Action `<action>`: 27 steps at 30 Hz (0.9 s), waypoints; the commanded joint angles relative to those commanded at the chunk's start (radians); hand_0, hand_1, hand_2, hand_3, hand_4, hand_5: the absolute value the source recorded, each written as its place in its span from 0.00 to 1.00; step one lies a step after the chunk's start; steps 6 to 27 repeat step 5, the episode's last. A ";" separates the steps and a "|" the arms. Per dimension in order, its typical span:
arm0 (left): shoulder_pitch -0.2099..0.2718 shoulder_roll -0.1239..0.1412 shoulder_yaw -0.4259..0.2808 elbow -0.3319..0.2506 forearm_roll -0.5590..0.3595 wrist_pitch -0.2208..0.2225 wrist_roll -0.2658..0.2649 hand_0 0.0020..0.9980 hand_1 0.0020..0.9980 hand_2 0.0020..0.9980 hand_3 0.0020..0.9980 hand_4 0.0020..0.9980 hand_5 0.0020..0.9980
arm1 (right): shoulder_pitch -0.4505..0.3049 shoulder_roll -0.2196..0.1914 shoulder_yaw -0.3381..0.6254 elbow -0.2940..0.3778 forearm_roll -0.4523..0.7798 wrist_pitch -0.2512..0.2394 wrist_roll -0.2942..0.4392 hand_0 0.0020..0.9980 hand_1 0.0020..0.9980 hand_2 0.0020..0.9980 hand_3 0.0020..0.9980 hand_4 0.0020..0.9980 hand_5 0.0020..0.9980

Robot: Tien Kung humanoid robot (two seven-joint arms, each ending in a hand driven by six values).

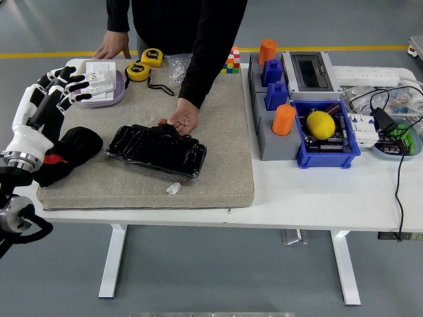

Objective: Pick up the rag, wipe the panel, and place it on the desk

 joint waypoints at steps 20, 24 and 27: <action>0.001 0.002 -0.002 0.004 -0.002 0.001 -0.002 0.49 0.60 0.56 0.56 0.73 0.41 | 0.000 0.000 -0.006 0.000 0.003 0.000 0.000 0.74 0.70 0.70 0.62 1.00 0.53; 0.001 0.002 -0.002 0.004 -0.002 0.001 -0.002 0.49 0.60 0.56 0.56 0.73 0.41 | 0.000 0.000 -0.006 0.000 0.003 0.000 0.000 0.74 0.70 0.70 0.62 1.00 0.53; 0.001 0.002 -0.002 0.004 -0.002 0.001 -0.002 0.49 0.60 0.56 0.56 0.73 0.41 | 0.000 0.000 -0.006 0.000 0.003 0.000 0.000 0.74 0.70 0.70 0.62 1.00 0.53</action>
